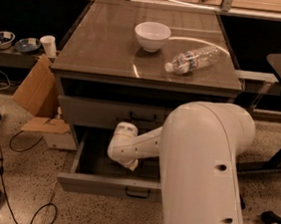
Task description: Pick redbull can from middle drawer and place on counter
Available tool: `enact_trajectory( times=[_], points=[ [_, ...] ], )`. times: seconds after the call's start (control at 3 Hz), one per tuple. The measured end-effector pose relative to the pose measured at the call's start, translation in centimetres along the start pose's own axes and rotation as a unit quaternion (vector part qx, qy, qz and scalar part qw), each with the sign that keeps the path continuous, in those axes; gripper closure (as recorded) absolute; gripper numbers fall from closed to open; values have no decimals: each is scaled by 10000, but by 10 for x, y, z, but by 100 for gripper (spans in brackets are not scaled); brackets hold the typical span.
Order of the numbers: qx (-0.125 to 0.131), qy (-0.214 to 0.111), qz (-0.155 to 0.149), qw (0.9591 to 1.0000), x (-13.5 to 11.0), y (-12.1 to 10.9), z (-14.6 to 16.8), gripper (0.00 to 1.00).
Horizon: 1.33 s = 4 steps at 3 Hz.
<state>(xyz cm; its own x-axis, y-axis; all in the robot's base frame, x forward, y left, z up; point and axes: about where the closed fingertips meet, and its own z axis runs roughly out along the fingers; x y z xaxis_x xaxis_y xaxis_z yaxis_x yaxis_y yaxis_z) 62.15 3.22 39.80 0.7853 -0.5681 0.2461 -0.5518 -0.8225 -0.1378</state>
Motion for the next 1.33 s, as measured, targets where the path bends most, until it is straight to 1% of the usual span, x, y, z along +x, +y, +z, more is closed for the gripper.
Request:
enact_trajectory(
  times=[0.33,0.67,1.0,1.33],
  points=[
    [-64,220,-93,9997,-11,6,-4,100],
    [-68,407,-121,9991,-15,7,-14,100],
    [27,580,-156,9982,-16,6,-36,100],
    [100,723,-303,9969,-13,8,-81,100]
  ],
)
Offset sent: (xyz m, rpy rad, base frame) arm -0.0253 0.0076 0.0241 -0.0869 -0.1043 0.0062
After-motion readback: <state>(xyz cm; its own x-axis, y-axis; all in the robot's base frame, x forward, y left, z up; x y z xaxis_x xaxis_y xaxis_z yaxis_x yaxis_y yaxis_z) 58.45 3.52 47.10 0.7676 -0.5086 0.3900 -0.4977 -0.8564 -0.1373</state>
